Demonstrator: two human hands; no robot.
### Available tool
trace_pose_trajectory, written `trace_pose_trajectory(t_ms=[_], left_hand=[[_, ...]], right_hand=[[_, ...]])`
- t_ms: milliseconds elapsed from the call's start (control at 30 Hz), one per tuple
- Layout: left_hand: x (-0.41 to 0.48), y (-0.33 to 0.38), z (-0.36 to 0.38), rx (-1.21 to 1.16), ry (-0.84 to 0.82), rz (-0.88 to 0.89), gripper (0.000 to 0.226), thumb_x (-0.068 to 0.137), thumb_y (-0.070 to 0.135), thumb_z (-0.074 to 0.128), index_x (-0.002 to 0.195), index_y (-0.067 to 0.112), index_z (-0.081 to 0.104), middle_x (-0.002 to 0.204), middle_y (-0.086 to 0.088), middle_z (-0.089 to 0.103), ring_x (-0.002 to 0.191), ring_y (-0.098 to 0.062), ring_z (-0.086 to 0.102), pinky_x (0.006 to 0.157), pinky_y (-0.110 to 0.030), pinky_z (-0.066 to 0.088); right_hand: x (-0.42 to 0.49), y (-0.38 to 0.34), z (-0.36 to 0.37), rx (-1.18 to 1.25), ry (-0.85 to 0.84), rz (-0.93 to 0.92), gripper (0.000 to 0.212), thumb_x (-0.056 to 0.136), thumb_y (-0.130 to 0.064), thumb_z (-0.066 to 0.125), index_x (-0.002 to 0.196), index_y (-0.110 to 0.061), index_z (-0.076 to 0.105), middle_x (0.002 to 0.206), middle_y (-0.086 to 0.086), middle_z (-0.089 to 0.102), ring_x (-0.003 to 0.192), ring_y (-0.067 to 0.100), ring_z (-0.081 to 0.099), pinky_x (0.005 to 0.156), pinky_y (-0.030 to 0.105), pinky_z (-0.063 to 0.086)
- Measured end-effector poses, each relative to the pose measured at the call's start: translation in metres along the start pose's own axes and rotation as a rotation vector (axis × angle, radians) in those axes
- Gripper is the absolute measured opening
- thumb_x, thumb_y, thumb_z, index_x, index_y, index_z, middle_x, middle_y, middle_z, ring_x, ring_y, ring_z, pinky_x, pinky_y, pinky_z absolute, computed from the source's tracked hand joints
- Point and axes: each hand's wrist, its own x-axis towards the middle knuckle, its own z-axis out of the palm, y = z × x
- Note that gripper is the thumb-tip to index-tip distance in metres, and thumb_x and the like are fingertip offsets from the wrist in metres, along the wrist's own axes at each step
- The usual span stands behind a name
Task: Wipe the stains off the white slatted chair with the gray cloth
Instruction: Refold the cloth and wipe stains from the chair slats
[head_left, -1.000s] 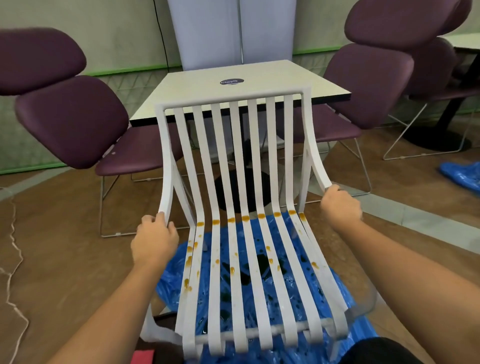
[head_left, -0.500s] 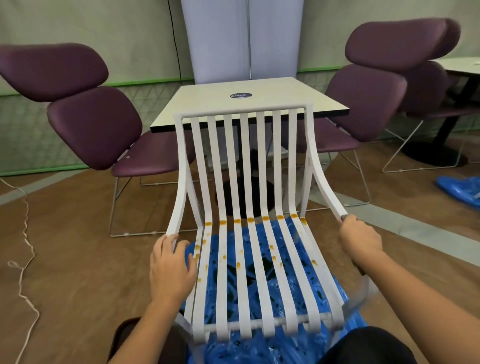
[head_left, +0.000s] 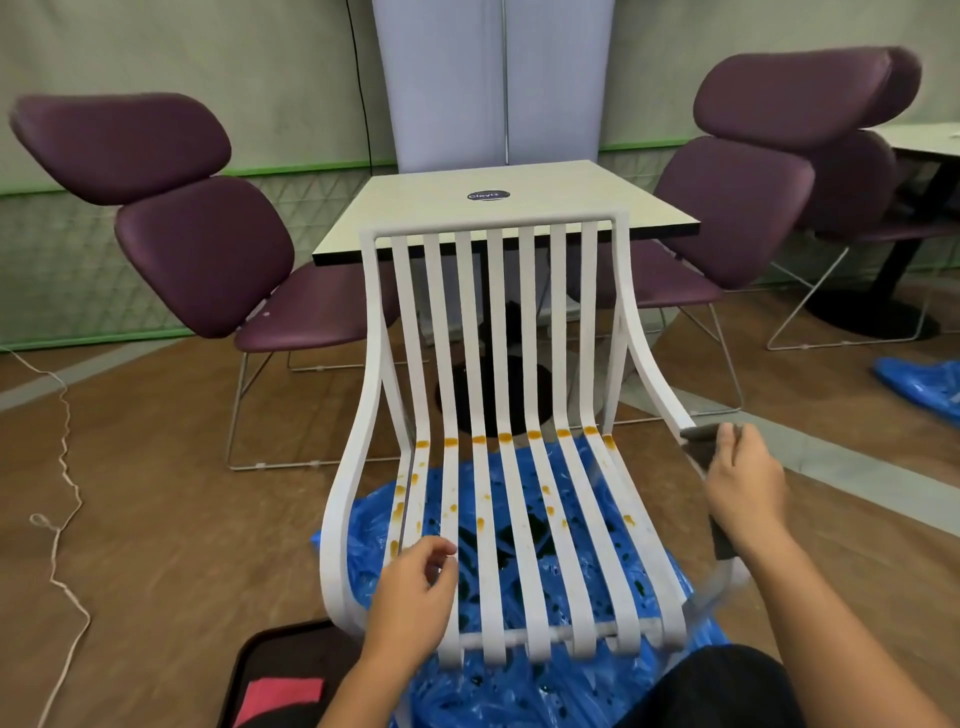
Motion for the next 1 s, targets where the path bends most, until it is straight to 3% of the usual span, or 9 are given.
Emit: trace_pose_trajectory(t_ms=[67, 167, 267, 367, 500, 633, 767, 900, 1000], left_hand=[[-0.002, 0.005, 0.008, -0.083, -0.076, -0.052, 0.012, 0.098, 0.026, 0.061, 0.093, 0.034, 0.069, 0.089, 0.008, 0.070, 0.082, -0.005, 0.064, 0.077, -0.027, 0.057], [-0.006, 0.018, 0.021, -0.284, -0.212, -0.207, 0.019, 0.102, 0.035, 0.052, 0.102, 0.026, 0.069, 0.097, 0.002, 0.072, 0.086, -0.013, 0.066, 0.075, -0.029, 0.053], [-0.012, 0.032, 0.028, -0.595, -0.288, -0.467, 0.040, 0.105, 0.046, 0.040, 0.108, 0.018, 0.069, 0.099, -0.009, 0.076, 0.090, -0.025, 0.068, 0.078, -0.039, 0.054], [-0.018, 0.032, 0.033, -0.856, -0.280, -0.609, 0.045, 0.101, 0.052, 0.045, 0.110, 0.015, 0.069, 0.101, -0.010, 0.077, 0.102, -0.033, 0.070, 0.090, -0.051, 0.057], [-0.028, 0.018, 0.038, -0.807, -0.238, -0.599, 0.029, 0.100, 0.035, 0.058, 0.108, 0.011, 0.072, 0.104, -0.014, 0.076, 0.101, -0.032, 0.071, 0.090, -0.046, 0.056], [-0.034, 0.004, 0.042, -0.676, -0.172, -0.591, 0.012, 0.093, 0.019, 0.070, 0.100, 0.013, 0.078, 0.108, -0.011, 0.075, 0.105, -0.028, 0.069, 0.097, -0.046, 0.055], [-0.034, 0.001, 0.046, -0.637, -0.154, -0.585, 0.012, 0.088, 0.017, 0.076, 0.097, 0.010, 0.077, 0.096, -0.009, 0.078, 0.100, -0.028, 0.071, 0.094, -0.048, 0.056], [-0.034, 0.003, 0.045, -0.639, -0.082, -0.533, 0.010, 0.093, 0.013, 0.070, 0.096, 0.007, 0.076, 0.089, -0.007, 0.078, 0.094, -0.027, 0.072, 0.080, -0.039, 0.057], [-0.033, 0.004, 0.042, -0.660, -0.025, -0.514, 0.010, 0.094, 0.013, 0.067, 0.097, 0.009, 0.075, 0.093, -0.003, 0.077, 0.098, -0.023, 0.069, 0.089, -0.046, 0.057]], right_hand=[[-0.015, -0.012, 0.005, 0.367, -0.110, 0.137, 0.035, 0.108, -0.036, 0.034, 0.108, -0.009, 0.056, 0.101, 0.013, 0.063, 0.087, 0.025, 0.061, 0.066, 0.034, 0.046], [-0.042, -0.017, 0.030, 0.990, -0.477, 0.674, 0.037, 0.104, -0.040, 0.046, 0.122, -0.010, 0.060, 0.114, 0.018, 0.069, 0.104, 0.033, 0.067, 0.084, 0.051, 0.056], [-0.079, -0.011, 0.058, 1.174, -0.810, 0.905, 0.050, 0.103, -0.042, 0.047, 0.130, -0.002, 0.061, 0.124, 0.025, 0.066, 0.113, 0.039, 0.063, 0.093, 0.053, 0.050], [-0.122, -0.002, 0.080, 1.154, -0.986, 0.906, 0.050, 0.093, -0.039, 0.065, 0.123, 0.000, 0.068, 0.126, 0.029, 0.064, 0.108, 0.041, 0.065, 0.100, 0.057, 0.049], [-0.156, 0.020, 0.098, 1.043, -0.964, 0.936, 0.048, 0.084, -0.012, 0.069, 0.129, 0.005, 0.062, 0.126, 0.036, 0.060, 0.112, 0.047, 0.060, 0.105, 0.064, 0.041], [-0.169, 0.032, 0.105, 0.993, -0.964, 0.974, 0.050, 0.080, 0.003, 0.068, 0.129, 0.007, 0.059, 0.120, 0.037, 0.063, 0.118, 0.052, 0.058, 0.099, 0.066, 0.046], [-0.166, 0.031, 0.103, 0.977, -0.967, 0.981, 0.044, 0.082, -0.002, 0.071, 0.124, 0.008, 0.062, 0.117, 0.035, 0.065, 0.115, 0.049, 0.062, 0.097, 0.064, 0.048], [-0.160, 0.038, 0.102, 1.044, -0.993, 1.061, 0.039, 0.089, -0.008, 0.063, 0.125, 0.007, 0.062, 0.119, 0.033, 0.065, 0.111, 0.048, 0.063, 0.097, 0.063, 0.048], [-0.157, 0.040, 0.103, 1.134, -0.947, 1.113, 0.041, 0.095, -0.019, 0.051, 0.129, 0.002, 0.060, 0.123, 0.032, 0.064, 0.117, 0.049, 0.059, 0.096, 0.065, 0.046]])
